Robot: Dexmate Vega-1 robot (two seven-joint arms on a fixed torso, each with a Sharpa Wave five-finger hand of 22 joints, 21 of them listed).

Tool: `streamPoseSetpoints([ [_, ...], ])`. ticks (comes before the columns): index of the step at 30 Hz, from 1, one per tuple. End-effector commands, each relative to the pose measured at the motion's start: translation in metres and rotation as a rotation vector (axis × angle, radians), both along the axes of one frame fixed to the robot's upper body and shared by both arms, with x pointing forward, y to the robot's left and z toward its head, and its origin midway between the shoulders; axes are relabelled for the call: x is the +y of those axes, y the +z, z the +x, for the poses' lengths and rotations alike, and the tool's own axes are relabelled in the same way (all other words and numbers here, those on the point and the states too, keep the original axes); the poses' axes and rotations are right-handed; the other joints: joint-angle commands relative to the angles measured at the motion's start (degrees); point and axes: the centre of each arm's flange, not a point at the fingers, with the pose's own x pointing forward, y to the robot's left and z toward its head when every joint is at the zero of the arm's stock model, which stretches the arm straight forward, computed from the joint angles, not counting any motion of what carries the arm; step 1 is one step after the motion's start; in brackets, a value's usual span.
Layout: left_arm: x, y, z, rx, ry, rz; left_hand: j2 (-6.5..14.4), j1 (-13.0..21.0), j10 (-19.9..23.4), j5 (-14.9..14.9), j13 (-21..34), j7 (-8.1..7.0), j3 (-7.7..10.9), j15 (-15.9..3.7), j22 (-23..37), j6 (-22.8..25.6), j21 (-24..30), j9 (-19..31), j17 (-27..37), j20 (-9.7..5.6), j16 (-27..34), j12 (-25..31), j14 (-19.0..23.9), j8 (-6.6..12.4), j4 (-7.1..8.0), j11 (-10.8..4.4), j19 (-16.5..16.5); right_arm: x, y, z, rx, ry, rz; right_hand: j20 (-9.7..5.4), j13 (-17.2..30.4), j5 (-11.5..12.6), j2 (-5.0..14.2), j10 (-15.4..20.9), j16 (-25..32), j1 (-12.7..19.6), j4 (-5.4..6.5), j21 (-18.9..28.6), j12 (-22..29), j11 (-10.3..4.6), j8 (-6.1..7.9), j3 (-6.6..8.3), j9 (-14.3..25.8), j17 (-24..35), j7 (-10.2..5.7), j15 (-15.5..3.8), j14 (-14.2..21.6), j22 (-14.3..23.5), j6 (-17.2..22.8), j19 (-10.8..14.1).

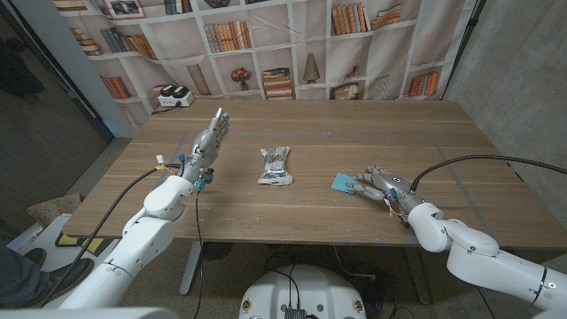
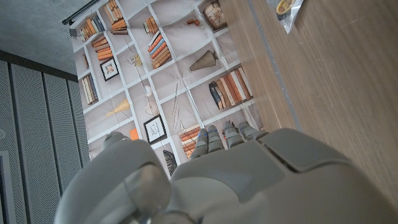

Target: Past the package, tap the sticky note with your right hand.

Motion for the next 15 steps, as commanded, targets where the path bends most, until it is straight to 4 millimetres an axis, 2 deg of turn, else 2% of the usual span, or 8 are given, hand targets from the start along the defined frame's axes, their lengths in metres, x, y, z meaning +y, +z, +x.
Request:
streamPoseSetpoints([
  [1, -0.003, 0.002, 0.001, 0.001, -0.004, 0.007, -0.08, 0.4, 0.21, -0.32, 0.14, -0.04, -0.5, -0.05, 0.2, 0.24, -0.1, 0.23, 0.09, 0.15, 0.01, -0.04, 0.33, 0.03, -0.01, -0.57, -0.16, -0.008, -0.005, -0.001, 0.02, -0.037, -0.006, 0.19, 0.3, 0.08, 0.15, 0.05, 0.3, 0.48, -0.46, 0.37, 0.26, -0.09, 0.25, 0.13, 0.16, 0.04, 0.24, -0.23, -0.29, 0.15, 0.68, 0.24],
  [15, -0.006, 0.002, 0.002, 0.003, -0.007, 0.009, -0.04, 0.45, 0.24, -0.38, 0.14, -0.05, -0.64, -0.07, 0.21, 0.27, -0.11, 0.23, 0.1, 0.18, -0.05, -0.07, 0.22, 0.0, 0.0, -0.34, -0.22, -0.02, -0.003, -0.011, -0.005, -0.068, 0.015, 0.16, 0.3, 0.05, 0.18, -0.03, 0.2, 0.51, -0.51, 0.35, 0.18, -0.09, 0.3, 0.1, 0.16, 0.05, 0.2, -0.18, -0.26, 0.15, 1.17, 0.28],
])
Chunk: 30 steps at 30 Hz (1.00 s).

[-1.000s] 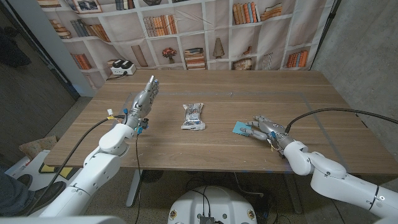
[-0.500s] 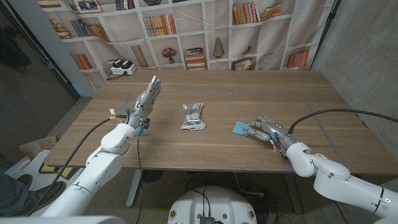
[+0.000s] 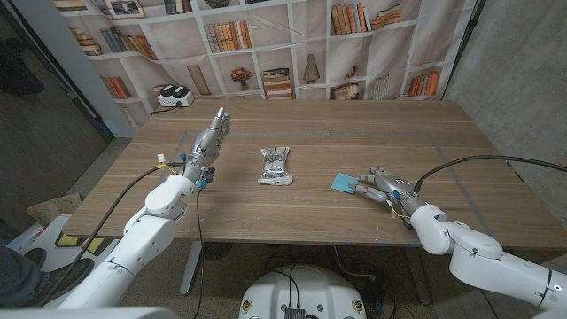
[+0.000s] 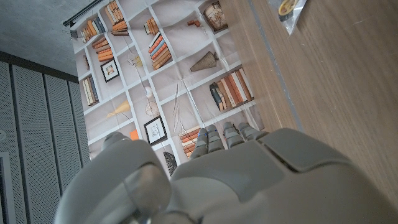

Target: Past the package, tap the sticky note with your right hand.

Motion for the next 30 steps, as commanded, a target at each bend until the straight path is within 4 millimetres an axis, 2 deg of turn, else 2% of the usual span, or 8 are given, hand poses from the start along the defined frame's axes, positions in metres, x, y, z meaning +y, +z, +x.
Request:
streamPoseSetpoints([
  [1, -0.003, 0.0, 0.001, 0.004, -0.004, 0.006, -0.02, 0.46, 0.04, -0.26, 0.14, -0.06, -0.66, -0.08, 0.21, 0.29, -0.1, 0.23, 0.1, 0.21, -0.05, -0.07, 0.22, 0.0, 0.0, -0.08, -0.22, -0.01, 0.002, -0.007, -0.017, -0.032, 0.012, 0.15, 0.3, 0.05, 0.19, -0.07, 0.19, 0.52, -0.52, 0.35, 0.16, -0.07, 0.28, 0.1, 0.16, 0.05, 0.45, -0.2, -0.27, 0.15, 0.89, 0.28],
  [11, -0.003, -0.001, -0.001, 0.005, -0.001, 0.003, 0.03, 0.5, 0.07, -0.31, 0.14, -0.01, -0.76, -0.09, 0.22, 0.32, -0.09, 0.23, 0.1, 0.19, -0.05, -0.09, 0.22, -0.02, 0.02, -0.18, -0.23, -0.016, 0.014, -0.014, -0.058, -0.03, 0.089, 0.12, 0.29, 0.03, 0.21, -0.1, 0.18, 0.54, -0.57, 0.33, 0.11, -0.02, -0.12, 0.06, 0.16, 0.06, 0.57, -0.1, -0.04, 0.15, 0.28, 0.31],
  [13, -0.002, -0.001, -0.002, 0.004, 0.002, 0.003, 0.04, 0.51, 0.12, -0.33, 0.14, -0.03, -0.78, -0.11, 0.22, 0.32, -0.09, 0.23, 0.1, 0.21, -0.04, -0.08, 0.24, -0.03, 0.02, -0.17, -0.23, -0.017, 0.019, -0.017, -0.078, -0.025, 0.131, 0.11, 0.3, 0.01, 0.19, 0.05, 0.21, 0.52, -0.6, 0.37, 0.13, 0.25, -0.68, 0.0, 0.17, 0.07, 1.37, -0.01, 0.24, 0.15, -0.93, 0.5],
  [17, -0.002, -0.003, -0.002, 0.01, 0.004, 0.003, 0.06, 0.52, 0.15, -0.34, 0.14, -0.02, -0.81, -0.08, 0.22, 0.29, -0.09, 0.23, 0.1, 0.18, -0.04, -0.07, 0.27, -0.05, 0.02, -0.31, -0.23, -0.018, 0.029, -0.022, -0.123, 0.009, 0.23, -3.33, 0.29, -0.09, 0.31, 1.27, 0.94, 0.47, -0.7, 1.86, 0.42, 0.67, -1.21, -0.16, 0.23, 0.15, 1.85, -0.28, 3.47, 0.1, -2.42, 5.19],
  [21, -0.002, -0.004, -0.003, 0.016, 0.008, 0.009, 0.07, 0.54, 0.09, -0.36, 0.14, -0.01, -0.85, -0.1, 0.23, 0.31, -0.09, 0.23, 0.1, 0.22, -0.04, -0.11, 0.25, -0.05, 0.03, -0.12, -0.26, -0.017, 0.037, -0.026, -0.167, 0.042, 0.292, -3.99, 0.28, -0.18, 0.32, 3.54, 1.1, 0.71, -0.95, 2.28, 1.12, 2.45, -1.82, -0.21, 0.25, 0.15, 2.5, -0.82, 5.28, 0.02, -4.68, 7.21],
  [23, -0.001, -0.003, -0.004, 0.018, 0.015, 0.009, 0.08, 0.54, 0.07, -0.36, 0.14, -0.01, -0.86, -0.14, 0.23, 0.31, -0.1, 0.23, 0.1, 0.2, -0.04, -0.12, 0.27, -0.05, 0.03, -0.09, -0.27, -0.016, 0.04, -0.027, -0.197, 0.056, 0.313, -4.03, 0.27, -0.21, 0.3, 4.47, 1.14, 0.79, -1.03, 2.41, 1.4, 2.53, -2.0, -0.23, 0.26, 0.15, 2.9, -0.94, 5.89, -0.01, -5.65, 7.88],
  [27, 0.001, -0.003, -0.006, 0.023, 0.027, 0.009, 0.1, 0.57, 0.09, -0.38, 0.14, 0.04, -0.91, -0.11, 0.23, 0.24, -0.09, 0.23, 0.1, 0.18, -0.04, -0.12, 0.27, -0.09, 0.03, -0.18, -0.27, -0.018, 0.049, -0.029, -0.244, 0.093, 0.391, -4.13, 0.22, -0.29, 0.27, 5.97, 0.97, 1.08, -1.3, 2.44, 1.69, 2.5, -2.5, -0.28, 0.28, 0.08, 4.99, -1.09, 6.98, -0.08, -9.19, 9.02],
  [30, 0.002, -0.002, -0.007, 0.023, 0.03, 0.009, 0.11, 0.58, 0.06, -0.39, 0.15, 0.08, -0.94, -0.13, 0.23, 0.28, -0.09, 0.23, 0.1, 0.19, -0.04, -0.14, 0.27, -0.08, 0.03, -0.22, -0.26, -0.02, 0.054, -0.028, -0.258, 0.123, 0.456, -4.03, 0.17, -0.34, 0.23, 6.96, 0.74, 1.31, -1.5, 2.27, 1.85, 3.63, -2.55, -0.31, 0.3, -0.01, 6.27, -1.39, 7.42, -0.16, -11.18, 9.35],
])
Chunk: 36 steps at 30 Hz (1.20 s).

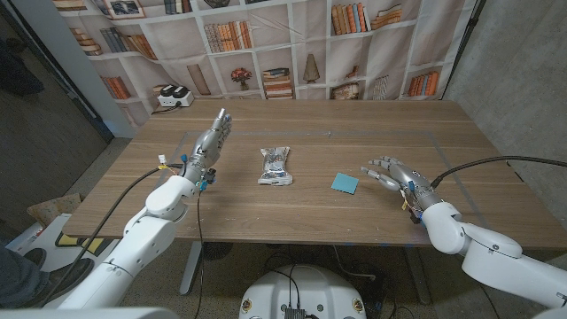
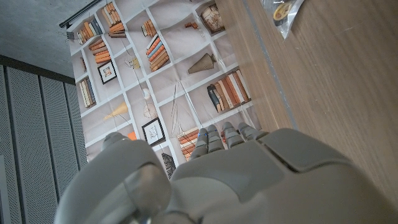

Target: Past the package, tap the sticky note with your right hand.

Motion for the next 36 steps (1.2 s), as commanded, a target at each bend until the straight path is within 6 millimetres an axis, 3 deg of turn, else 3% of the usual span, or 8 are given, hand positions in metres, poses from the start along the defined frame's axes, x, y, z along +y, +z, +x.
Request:
streamPoseSetpoints([
  [1, 0.003, 0.002, -0.005, 0.008, 0.019, 0.004, 0.11, 0.57, 0.06, -0.04, 0.15, 0.08, -0.38, -0.11, 0.23, 0.26, -0.09, 0.24, 0.1, 0.18, -0.04, -0.14, 0.28, -0.09, -0.05, -0.19, -0.27, -0.007, 0.023, -0.006, -0.119, 0.095, 0.221, -1.76, 0.17, -0.09, -0.08, 1.42, -0.19, 1.03, -0.61, 0.17, 0.4, 0.9, -0.18, 0.11, 0.14, -0.02, 1.58, -0.1, 0.6, -0.03, -2.45, 0.77],
  [5, 0.002, 0.005, -0.005, 0.004, 0.018, 0.01, 0.12, 0.59, 0.18, -0.05, 0.15, 0.1, -0.42, -0.08, 0.23, 0.29, -0.07, 0.24, 0.1, 0.13, -0.06, -0.1, 0.25, -0.09, -0.05, -0.02, -0.25, -0.008, 0.029, -0.002, -0.132, 0.127, 0.287, -1.21, 0.15, -0.16, -0.11, 1.37, -0.45, 1.05, -0.66, -0.19, 0.23, 1.65, -0.04, 0.05, 0.15, -0.05, 2.28, 0.29, 0.49, -0.06, -3.34, 0.36],
  [11, 0.004, 0.006, -0.006, 0.001, 0.019, 0.02, 0.17, 0.64, 0.13, -0.09, 0.15, 0.56, -0.5, 0.05, 0.23, 0.19, -0.06, 0.24, 0.1, 0.09, -0.08, -0.14, 0.19, -0.14, -0.04, 0.16, -0.24, -0.006, 0.036, 0.001, -0.156, 0.154, 0.338, -0.83, 0.14, -0.26, -0.04, 1.17, -0.69, 1.01, -0.65, -0.48, 0.02, 1.54, 0.22, 0.01, 0.16, -0.04, 2.36, 0.67, 0.24, -0.08, -3.56, 0.03],
  [16, 0.008, 0.003, -0.006, -0.001, 0.019, 0.014, 0.22, 0.7, 0.06, -0.13, 0.15, 1.48, -0.62, 0.15, 0.23, 0.46, -0.02, 0.23, 0.1, 0.11, 0.0, -0.19, 0.4, -0.07, -0.04, 0.9, -0.13, -0.004, 0.042, 0.002, -0.173, 0.184, 0.378, -0.8, 0.14, -0.32, 0.03, 1.34, -0.7, 0.99, -0.64, -0.48, 0.01, 1.71, 0.37, 0.01, 0.15, -0.04, 2.52, 0.68, 0.43, -0.09, -3.62, 0.29],
  [24, 0.009, 0.001, -0.005, -0.013, 0.005, 0.007, 0.24, 0.76, 0.35, -0.16, 0.15, 1.75, -0.74, 0.53, 0.21, 0.61, 0.04, 0.22, 0.09, 0.09, 0.0, -0.1, 0.45, -0.04, -0.04, 1.15, 0.06, 0.001, 0.048, 0.007, -0.209, 0.231, 0.429, -1.39, 0.13, -0.49, 0.28, -0.22, -0.79, 1.14, -0.72, -0.28, -0.82, 2.04, 0.75, 0.07, 0.14, -0.07, 3.0, 0.49, 0.85, -0.11, -3.58, 1.6],
  [36, 0.014, 0.01, -0.009, -0.032, 0.015, 0.023, 0.28, 0.84, 0.55, -0.2, 0.15, 1.46, -0.87, 0.42, 0.19, 0.79, 0.05, 0.21, 0.09, 0.17, 0.06, -0.05, 0.67, -0.02, -0.05, 0.87, 0.16, 0.006, 0.063, 0.022, -0.233, 0.406, 0.584, -1.62, 0.13, -0.76, 0.3, 2.62, -0.76, 1.39, -0.95, -0.32, -0.03, 2.8, 1.5, 0.04, 0.12, -0.09, 4.04, 0.27, 1.92, -0.13, -2.13, 2.81],
])
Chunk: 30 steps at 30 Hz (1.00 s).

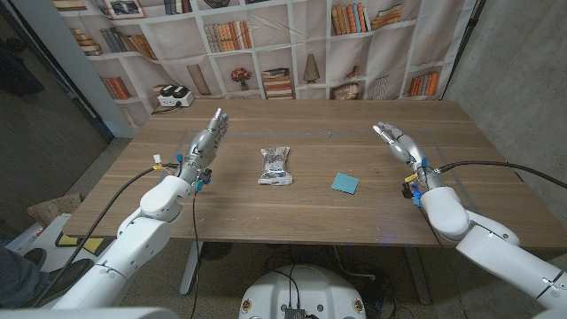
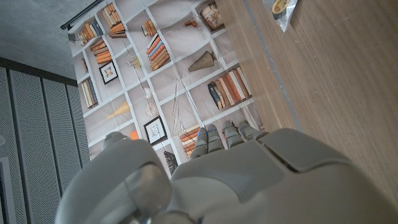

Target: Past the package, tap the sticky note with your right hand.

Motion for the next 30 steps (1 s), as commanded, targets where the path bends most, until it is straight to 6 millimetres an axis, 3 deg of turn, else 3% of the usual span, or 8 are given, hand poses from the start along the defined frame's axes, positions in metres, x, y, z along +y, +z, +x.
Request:
streamPoseSetpoints([
  [1, 0.006, 0.008, -0.004, -0.02, 0.005, 0.012, -0.1, 0.47, 0.66, -0.2, 0.16, 0.27, -0.4, 0.12, 0.19, -0.02, 0.05, 0.21, 0.1, 0.18, 0.06, -0.05, 0.36, -0.02, -0.05, -0.06, 0.16, 0.005, 0.013, 0.016, -0.051, 0.174, 0.154, -1.69, 0.12, -0.33, 0.06, 0.79, -0.25, 0.56, -0.53, 0.23, 0.4, 0.12, 0.4, -0.01, 0.1, 0.21, 0.29, 0.18, 0.43, 0.12, 0.64, 0.69],
  [13, 0.004, 0.021, 0.0, -0.033, -0.017, 0.053, -0.06, 0.55, 0.71, -0.23, 0.15, 0.14, -0.53, -0.03, 0.18, 0.08, 0.05, 0.2, 0.09, 0.16, 0.03, -0.07, 0.36, -0.03, -0.06, -0.22, 0.22, 0.012, 0.02, 0.029, -0.065, 0.344, 0.273, -1.42, 0.12, -0.52, -0.17, 2.55, -0.16, 0.47, -0.61, 0.16, 0.83, 0.32, 0.4, -0.22, 0.07, 0.23, 0.8, 0.47, 1.42, 0.12, 0.78, 1.43],
  [30, 0.005, 0.023, 0.009, -0.032, -0.029, 0.035, 0.02, 0.67, 0.87, -0.28, 0.15, 0.01, -0.7, -0.21, 0.17, 0.24, 0.04, 0.2, 0.09, 0.17, 0.04, -0.07, 0.49, -0.03, -0.06, -0.12, 0.26, 0.015, 0.029, 0.034, -0.076, 0.348, 0.272, -1.33, 0.13, -0.65, -0.26, 3.44, -0.17, 0.35, -0.62, 0.14, 0.95, 0.28, 0.46, -0.37, 0.06, 0.24, 0.78, 0.5, 2.04, 0.12, 1.04, 2.15],
])
